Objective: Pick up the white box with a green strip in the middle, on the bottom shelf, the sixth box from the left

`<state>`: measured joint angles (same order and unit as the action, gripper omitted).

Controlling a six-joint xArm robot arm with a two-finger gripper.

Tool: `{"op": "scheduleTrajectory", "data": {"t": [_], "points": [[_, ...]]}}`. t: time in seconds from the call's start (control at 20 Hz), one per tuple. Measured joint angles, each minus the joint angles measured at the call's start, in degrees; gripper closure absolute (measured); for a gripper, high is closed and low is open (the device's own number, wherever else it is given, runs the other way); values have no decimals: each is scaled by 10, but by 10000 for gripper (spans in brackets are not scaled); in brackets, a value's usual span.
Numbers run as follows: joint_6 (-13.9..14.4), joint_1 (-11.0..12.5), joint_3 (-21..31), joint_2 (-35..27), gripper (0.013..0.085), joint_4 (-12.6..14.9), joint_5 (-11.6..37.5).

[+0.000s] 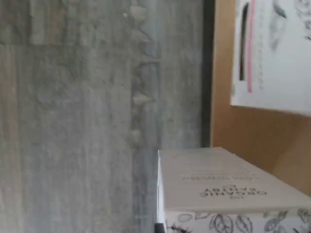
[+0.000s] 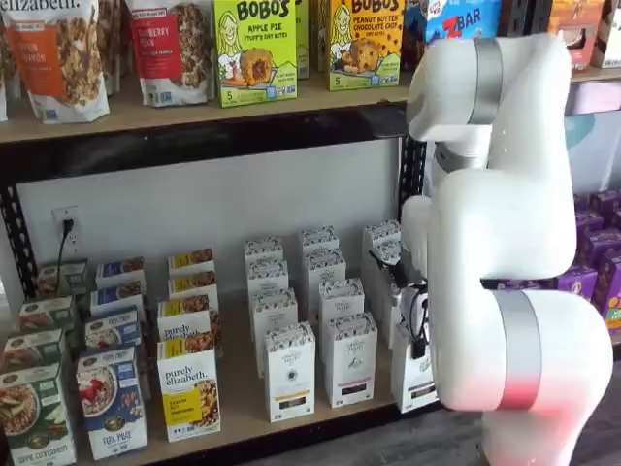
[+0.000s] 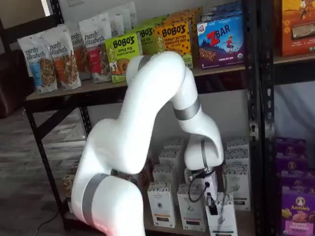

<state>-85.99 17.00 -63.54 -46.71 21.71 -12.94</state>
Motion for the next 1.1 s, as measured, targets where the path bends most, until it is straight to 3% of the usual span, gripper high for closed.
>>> {"op": "scheduleTrajectory", "data": {"t": [0.1, 0.25, 0.45, 0.55, 0.8, 1.0, 1.1], "points": [[0, -1, 38, 29, 450, -2, 7], [19, 2, 91, 75, 450, 20, 19], [83, 9, 143, 129, 450, 92, 20], [98, 7, 167, 158, 450, 108, 16], [91, -10, 228, 233, 450, 84, -8], [61, -23, 269, 288, 450, 42, -21], [34, -32, 295, 328, 450, 5, -32]]}}
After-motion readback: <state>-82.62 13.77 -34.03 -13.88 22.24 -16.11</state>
